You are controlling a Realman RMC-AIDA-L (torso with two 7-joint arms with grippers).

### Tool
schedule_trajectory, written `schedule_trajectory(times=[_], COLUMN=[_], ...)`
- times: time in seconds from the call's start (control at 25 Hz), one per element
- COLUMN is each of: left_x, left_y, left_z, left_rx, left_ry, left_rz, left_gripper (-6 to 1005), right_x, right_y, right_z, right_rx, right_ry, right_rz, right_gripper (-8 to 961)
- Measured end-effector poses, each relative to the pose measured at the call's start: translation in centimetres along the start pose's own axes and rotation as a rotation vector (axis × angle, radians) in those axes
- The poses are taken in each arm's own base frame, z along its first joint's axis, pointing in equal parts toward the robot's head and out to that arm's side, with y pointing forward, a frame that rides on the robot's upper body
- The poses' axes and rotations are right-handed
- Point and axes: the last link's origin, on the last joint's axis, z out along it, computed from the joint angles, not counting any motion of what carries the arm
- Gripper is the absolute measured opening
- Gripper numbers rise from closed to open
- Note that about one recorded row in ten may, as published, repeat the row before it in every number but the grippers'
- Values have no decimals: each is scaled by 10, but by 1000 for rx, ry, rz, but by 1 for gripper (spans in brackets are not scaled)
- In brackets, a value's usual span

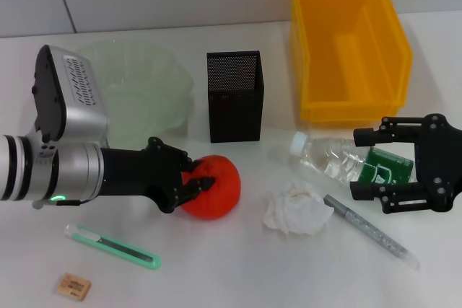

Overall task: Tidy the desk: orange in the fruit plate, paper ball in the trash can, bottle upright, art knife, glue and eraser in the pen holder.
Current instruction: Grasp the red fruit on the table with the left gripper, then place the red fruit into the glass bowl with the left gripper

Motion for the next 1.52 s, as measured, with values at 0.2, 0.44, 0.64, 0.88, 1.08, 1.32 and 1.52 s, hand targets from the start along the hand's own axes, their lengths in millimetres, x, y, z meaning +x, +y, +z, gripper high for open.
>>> schedule_trajectory(times=[0.2,0.44,0.64,0.88,1.08,1.32,1.52], left_x=[0,3,10,23,32,37,37], left_y=[4,9,15,16,0,-22,-42], left_z=[0,-9,-27,-55,-86,-99,-96], left_rx=[-11,-9,13,58,169,270,335], left_ry=[1,33,97,162,228,288,302], left_rz=[5,23,36,67,70,36,-6], left_gripper=[238,194,133,109,107,112,121], right_x=[1,3,5,4,5,6,6], right_y=[0,1,2,1,1,2,3], right_z=[-1,-2,-4,-4,-4,-4,-3], right_rx=[3,9,19,21,20,16,11], right_ry=[1,0,-2,-4,-3,-2,-4], right_rz=[3,8,9,10,13,15,14], right_gripper=[768,769,769,769,769,769,768])
